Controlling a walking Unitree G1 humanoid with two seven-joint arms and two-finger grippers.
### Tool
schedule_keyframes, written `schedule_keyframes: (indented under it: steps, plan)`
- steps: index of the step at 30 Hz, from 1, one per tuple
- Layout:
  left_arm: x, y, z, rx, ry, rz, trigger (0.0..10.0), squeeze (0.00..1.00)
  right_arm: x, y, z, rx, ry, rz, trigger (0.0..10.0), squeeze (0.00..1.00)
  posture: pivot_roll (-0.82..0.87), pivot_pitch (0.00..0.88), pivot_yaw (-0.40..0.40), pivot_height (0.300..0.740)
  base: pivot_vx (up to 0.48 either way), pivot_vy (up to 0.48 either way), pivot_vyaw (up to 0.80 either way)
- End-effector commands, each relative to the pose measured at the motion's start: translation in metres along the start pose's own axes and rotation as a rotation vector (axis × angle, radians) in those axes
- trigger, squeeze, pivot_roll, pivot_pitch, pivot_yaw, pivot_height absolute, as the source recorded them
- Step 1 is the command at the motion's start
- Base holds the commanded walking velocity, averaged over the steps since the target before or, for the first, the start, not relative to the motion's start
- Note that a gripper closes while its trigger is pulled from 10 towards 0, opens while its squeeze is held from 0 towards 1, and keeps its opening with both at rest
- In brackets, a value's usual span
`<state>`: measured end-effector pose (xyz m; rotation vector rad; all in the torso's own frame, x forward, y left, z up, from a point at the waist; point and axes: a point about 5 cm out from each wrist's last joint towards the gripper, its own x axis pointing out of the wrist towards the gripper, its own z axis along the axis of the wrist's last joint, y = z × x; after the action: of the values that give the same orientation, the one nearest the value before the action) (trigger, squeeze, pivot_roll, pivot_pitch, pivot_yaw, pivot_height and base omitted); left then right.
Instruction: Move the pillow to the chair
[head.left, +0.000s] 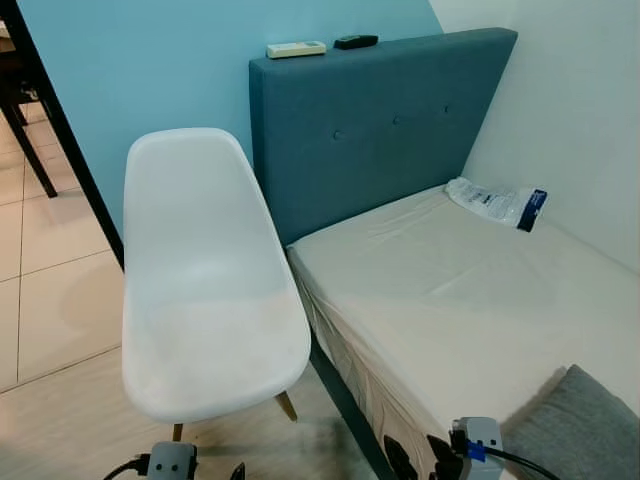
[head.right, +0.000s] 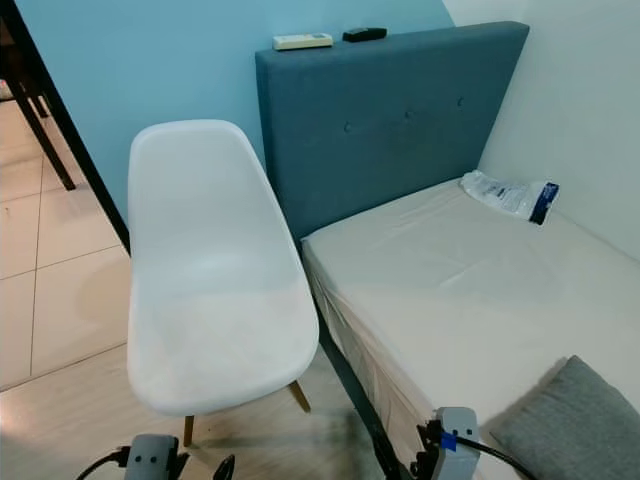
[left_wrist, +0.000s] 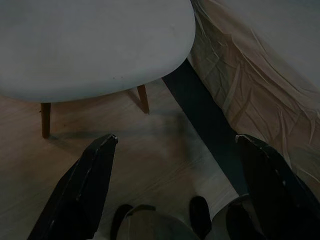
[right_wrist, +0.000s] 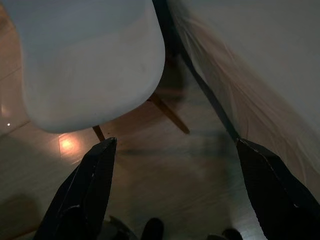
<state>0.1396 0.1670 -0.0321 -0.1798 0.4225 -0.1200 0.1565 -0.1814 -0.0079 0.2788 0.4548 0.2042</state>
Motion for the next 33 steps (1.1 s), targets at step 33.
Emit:
schedule_keyframes:
  steps: [33]
  plan:
    - [-0.0003, -0.0009, 0.0008, -0.011, 0.017, -0.003, 10.0, 0.00, 0.0013, -0.0077, -0.0166, 0.023, 0.065, -0.008, 10.0, 0.00, 0.02, 0.070, -0.063, 0.740, 0.000, 0.000, 0.00]
